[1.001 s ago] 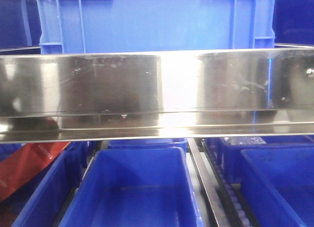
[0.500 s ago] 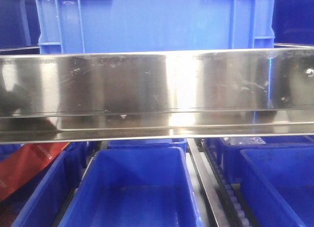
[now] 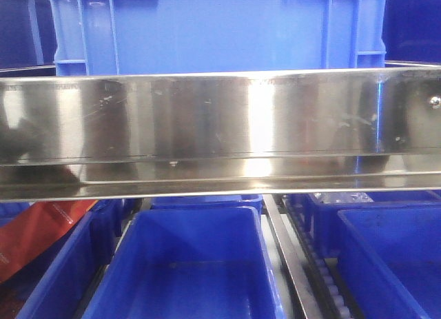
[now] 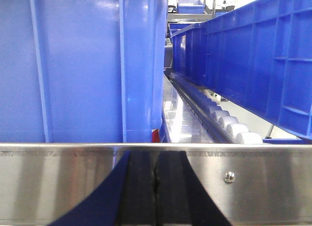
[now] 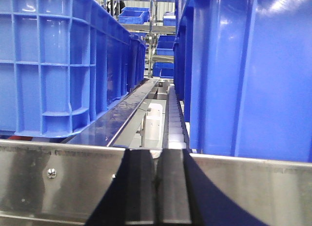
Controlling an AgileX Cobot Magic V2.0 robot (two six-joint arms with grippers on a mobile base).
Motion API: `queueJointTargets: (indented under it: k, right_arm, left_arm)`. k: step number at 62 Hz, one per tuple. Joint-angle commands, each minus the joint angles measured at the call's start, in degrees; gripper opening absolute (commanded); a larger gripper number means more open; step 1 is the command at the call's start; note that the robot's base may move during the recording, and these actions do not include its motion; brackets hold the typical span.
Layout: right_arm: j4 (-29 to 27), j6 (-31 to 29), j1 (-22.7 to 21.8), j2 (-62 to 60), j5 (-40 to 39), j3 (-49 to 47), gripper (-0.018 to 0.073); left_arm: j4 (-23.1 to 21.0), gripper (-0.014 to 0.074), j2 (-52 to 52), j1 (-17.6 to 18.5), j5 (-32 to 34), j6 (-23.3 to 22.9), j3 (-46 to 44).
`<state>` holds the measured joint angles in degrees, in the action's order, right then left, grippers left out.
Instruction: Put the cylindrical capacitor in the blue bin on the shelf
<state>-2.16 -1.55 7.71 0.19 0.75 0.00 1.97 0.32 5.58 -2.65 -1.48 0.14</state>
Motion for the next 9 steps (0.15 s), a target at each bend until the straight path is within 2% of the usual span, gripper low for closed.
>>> queueJointTargets:
  k: [1,9]
  right_arm:
    - [0.24,-0.10,-0.19,-0.19,-1.17,0.00,-0.0168]
    - [0.24,-0.10,-0.19,-0.19,-1.17,0.00,-0.0168]
  left_arm:
    - [-0.32,-0.0111,-0.32,0.11,0.66,-0.28,-0.14]
    - [-0.32,-0.0111,-0.32,0.11,0.66,-0.28,-0.14]
